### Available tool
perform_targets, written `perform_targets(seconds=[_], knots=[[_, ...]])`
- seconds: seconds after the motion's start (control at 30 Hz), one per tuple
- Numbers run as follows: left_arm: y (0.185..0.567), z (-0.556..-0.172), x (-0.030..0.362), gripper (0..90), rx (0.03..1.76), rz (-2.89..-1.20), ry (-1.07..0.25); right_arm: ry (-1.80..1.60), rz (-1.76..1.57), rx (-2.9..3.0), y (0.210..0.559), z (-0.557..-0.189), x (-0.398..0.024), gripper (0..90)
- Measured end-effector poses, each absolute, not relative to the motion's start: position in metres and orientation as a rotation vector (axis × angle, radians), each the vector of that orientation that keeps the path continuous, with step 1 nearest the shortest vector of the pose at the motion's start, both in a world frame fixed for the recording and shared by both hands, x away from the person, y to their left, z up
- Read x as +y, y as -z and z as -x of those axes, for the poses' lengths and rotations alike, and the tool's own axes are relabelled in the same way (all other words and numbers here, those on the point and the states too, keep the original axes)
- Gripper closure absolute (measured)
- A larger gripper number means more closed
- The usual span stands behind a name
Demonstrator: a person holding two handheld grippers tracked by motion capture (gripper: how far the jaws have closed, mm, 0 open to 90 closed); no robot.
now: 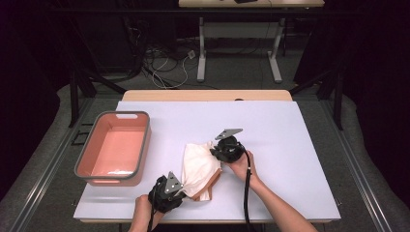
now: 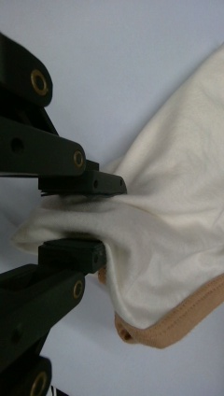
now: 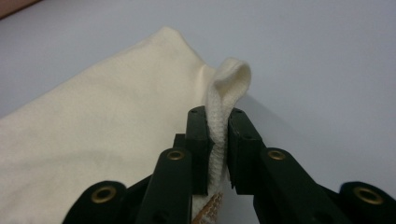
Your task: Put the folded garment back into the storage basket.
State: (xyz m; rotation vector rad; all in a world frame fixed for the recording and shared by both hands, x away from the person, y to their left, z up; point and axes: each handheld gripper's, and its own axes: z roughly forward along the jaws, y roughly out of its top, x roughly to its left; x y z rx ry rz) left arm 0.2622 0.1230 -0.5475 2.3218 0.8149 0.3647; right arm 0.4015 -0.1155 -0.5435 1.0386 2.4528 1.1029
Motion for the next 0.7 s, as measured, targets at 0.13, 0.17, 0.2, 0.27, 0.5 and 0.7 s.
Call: perform_targets(seconds=[0.13, 0.17, 0.2, 0.27, 0.5, 0.7], knots=[[0.546, -0.263, 0.124, 66.3, 0.806, -2.353, -0.329, -1.092, -1.065, 2.472, 0.544, -0.403, -0.119, 70.5], [0.545, -0.263, 0.124, 64.4, 0.8, -2.359, -0.325, -1.099, -1.065, 2.475, 0.544, -0.404, -0.121, 67.8], [0.545, -0.263, 0.124, 61.3, 0.797, -2.364, -0.321, -1.097, -1.068, 2.475, 0.543, -0.404, -0.123, 62.8], [0.543, -0.262, 0.126, 55.5, 0.791, -2.369, -0.298, -1.087, -1.082, 2.483, 0.541, -0.404, -0.126, 51.7], [0.533, -0.26, 0.132, 34.2, 0.774, -2.405, -0.24, -1.108, -1.108, 2.5, 0.531, -0.4, -0.142, 29.7], [0.527, -0.261, 0.14, 25.7, 0.782, -2.388, -0.229, -1.106, -1.078, 2.552, 0.527, -0.392, -0.15, 19.0]])
